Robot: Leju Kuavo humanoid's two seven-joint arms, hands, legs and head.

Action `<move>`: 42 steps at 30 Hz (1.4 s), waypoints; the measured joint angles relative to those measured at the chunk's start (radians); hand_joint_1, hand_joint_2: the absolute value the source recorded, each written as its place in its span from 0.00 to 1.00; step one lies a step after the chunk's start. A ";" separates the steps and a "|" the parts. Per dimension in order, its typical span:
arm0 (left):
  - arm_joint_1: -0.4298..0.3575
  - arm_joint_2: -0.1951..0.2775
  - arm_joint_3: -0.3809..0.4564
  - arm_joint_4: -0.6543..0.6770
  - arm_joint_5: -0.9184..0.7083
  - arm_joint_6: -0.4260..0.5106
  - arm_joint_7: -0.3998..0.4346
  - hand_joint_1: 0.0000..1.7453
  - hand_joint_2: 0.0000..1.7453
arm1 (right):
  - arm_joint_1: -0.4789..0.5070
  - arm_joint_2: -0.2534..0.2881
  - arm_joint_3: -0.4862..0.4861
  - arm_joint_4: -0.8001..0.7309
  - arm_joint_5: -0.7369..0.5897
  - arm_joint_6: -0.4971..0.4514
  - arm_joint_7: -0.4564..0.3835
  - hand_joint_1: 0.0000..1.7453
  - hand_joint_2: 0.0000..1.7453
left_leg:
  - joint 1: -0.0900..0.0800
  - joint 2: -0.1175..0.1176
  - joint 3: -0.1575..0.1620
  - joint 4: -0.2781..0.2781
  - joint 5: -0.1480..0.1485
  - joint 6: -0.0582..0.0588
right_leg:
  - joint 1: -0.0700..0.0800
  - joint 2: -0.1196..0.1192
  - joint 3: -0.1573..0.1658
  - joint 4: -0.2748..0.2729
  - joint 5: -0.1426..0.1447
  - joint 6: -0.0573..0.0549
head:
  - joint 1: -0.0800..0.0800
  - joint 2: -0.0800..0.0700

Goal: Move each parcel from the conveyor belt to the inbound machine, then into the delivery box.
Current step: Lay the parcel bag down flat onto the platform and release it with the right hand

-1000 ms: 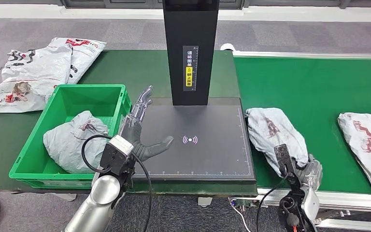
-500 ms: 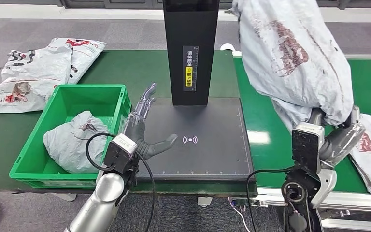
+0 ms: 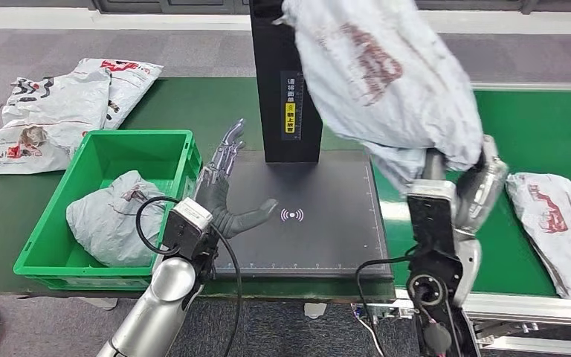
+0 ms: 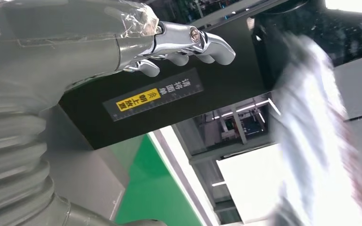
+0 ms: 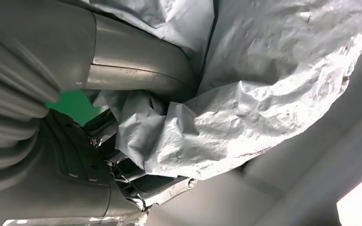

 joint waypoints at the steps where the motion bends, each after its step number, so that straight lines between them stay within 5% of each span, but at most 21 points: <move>1: -0.005 -0.001 -0.001 0.003 0.004 0.000 -0.001 0.00 1.00 | -0.011 0.000 0.025 0.025 0.005 0.027 0.015 1.00 1.00 | 0.000 0.000 0.000 0.000 0.000 0.000 | 0.000 0.000 0.000 0.000 0.000 0.000 | 0.000 0.000; 11: -0.026 -0.002 -0.016 0.027 0.016 -0.001 -0.004 0.00 1.00 | -0.046 -0.004 0.147 0.155 0.020 0.098 0.054 1.00 1.00 | 0.000 -0.001 0.000 0.000 0.000 0.000 | 0.000 -0.001 0.000 0.000 0.000 0.000 | 0.000 0.000; 18: -0.032 -0.001 -0.016 0.032 0.031 0.002 -0.005 0.00 1.00 | -0.060 -0.008 0.214 0.246 -0.009 0.238 0.085 1.00 1.00 | 0.000 -0.001 0.000 0.000 0.000 0.000 | 0.000 -0.001 0.000 0.000 0.000 0.000 | 0.000 0.000; 28: -0.036 0.004 -0.017 0.035 0.037 0.009 -0.005 0.00 1.00 | -0.074 -0.010 0.274 0.345 -0.012 0.267 0.093 1.00 1.00 | 0.001 -0.001 -0.001 0.000 0.000 0.000 | 0.001 -0.001 0.000 0.000 0.000 0.000 | 0.000 0.000; 39: -0.035 0.033 -0.017 0.029 0.028 0.073 0.006 0.00 1.00 | -0.061 -0.023 0.370 0.430 -0.020 0.376 0.190 1.00 1.00 | 0.001 -0.001 -0.001 0.000 0.000 0.000 | 0.001 -0.001 0.000 0.000 0.000 0.000 | 0.000 0.000; 42: -0.035 0.039 -0.017 0.023 0.028 0.075 0.012 0.00 1.00 | -0.050 -0.031 0.383 0.449 -0.010 0.383 0.216 0.30 1.00 | 0.001 -0.001 -0.001 0.000 0.000 0.000 | 0.001 -0.001 0.000 0.000 0.000 0.000 | 0.000 0.000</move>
